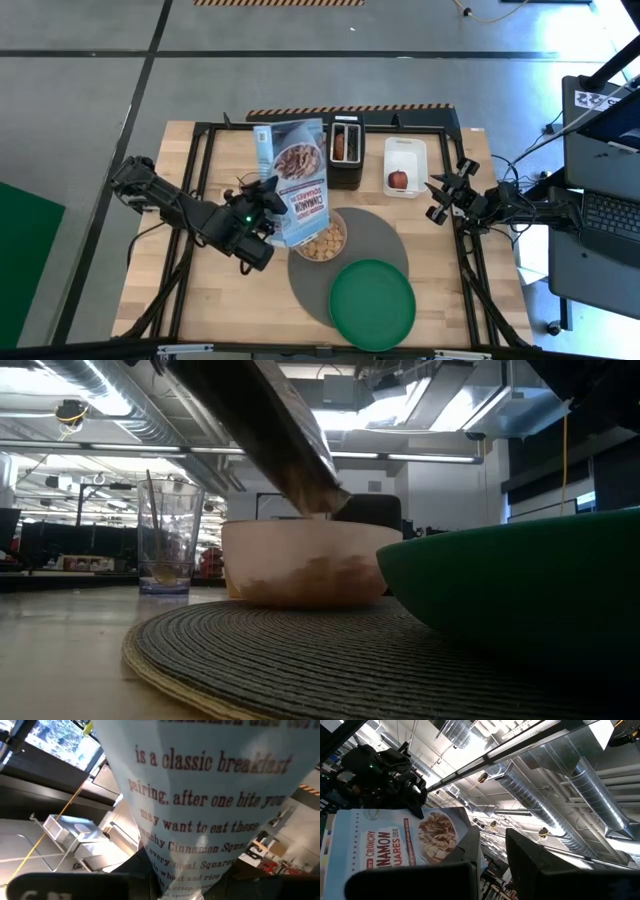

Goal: Arrange a breakfast setting
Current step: Pour the cereal from the cereal box into the pink bowl

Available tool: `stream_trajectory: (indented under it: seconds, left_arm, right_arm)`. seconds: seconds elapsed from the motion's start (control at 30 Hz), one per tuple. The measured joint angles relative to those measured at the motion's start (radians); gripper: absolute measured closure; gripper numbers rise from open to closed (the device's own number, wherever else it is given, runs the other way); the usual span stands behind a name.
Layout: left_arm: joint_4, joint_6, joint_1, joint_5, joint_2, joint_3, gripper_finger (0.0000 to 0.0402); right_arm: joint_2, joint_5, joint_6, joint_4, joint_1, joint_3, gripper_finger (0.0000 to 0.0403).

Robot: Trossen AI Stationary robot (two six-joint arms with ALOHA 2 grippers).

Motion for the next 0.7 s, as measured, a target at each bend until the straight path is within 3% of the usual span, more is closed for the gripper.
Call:
stream_trajectory:
  seconds: [0.23, 0.7]
  left_arm:
    - [-0.005, -0.003, 0.015, -0.010, -0.001, -0.061, 0.0311]
    - [-0.003, 0.000, 0.013, -0.023, -0.009, -0.062, 0.0312]
  right_arm:
    - [0.000, 0.000, 0.000, 0.000, 0.000, 0.000, 0.0340]
    - [0.000, 0.002, 0.000, -0.001, 0.000, 0.000, 0.0340]
